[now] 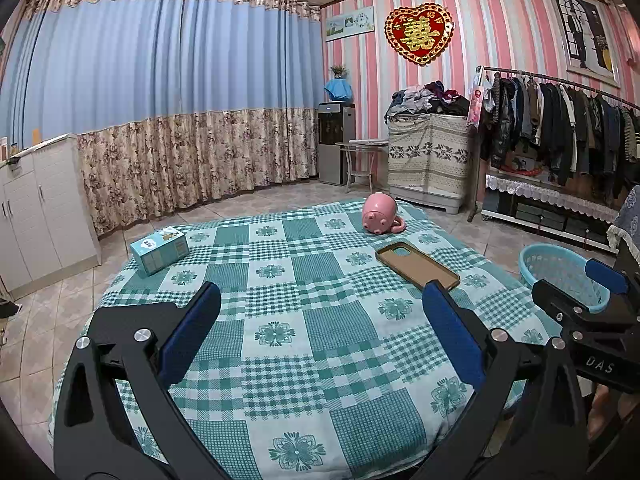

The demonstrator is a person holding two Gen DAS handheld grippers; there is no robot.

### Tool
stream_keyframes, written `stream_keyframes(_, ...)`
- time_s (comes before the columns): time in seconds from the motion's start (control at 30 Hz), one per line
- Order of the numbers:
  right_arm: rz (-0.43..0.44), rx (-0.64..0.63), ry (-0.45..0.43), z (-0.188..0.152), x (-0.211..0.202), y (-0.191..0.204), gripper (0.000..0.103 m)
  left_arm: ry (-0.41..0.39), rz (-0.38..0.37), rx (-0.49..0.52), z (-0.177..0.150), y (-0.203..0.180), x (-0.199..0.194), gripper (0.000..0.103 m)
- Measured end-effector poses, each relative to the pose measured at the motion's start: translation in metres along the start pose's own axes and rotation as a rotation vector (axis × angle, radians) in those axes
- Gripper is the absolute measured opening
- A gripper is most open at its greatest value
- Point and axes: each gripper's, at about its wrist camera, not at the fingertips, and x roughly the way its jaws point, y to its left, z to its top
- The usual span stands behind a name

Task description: Collect trash

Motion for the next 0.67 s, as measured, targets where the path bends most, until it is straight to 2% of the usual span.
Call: stream_keyframes(0.67, 0.000, 0.001, 0.000, 0.0009, 0.0001, -0.0022, 0.098, 0.000, -0.006, 0.004, 0.0011, 0.0002, -0.0016, 0.098)
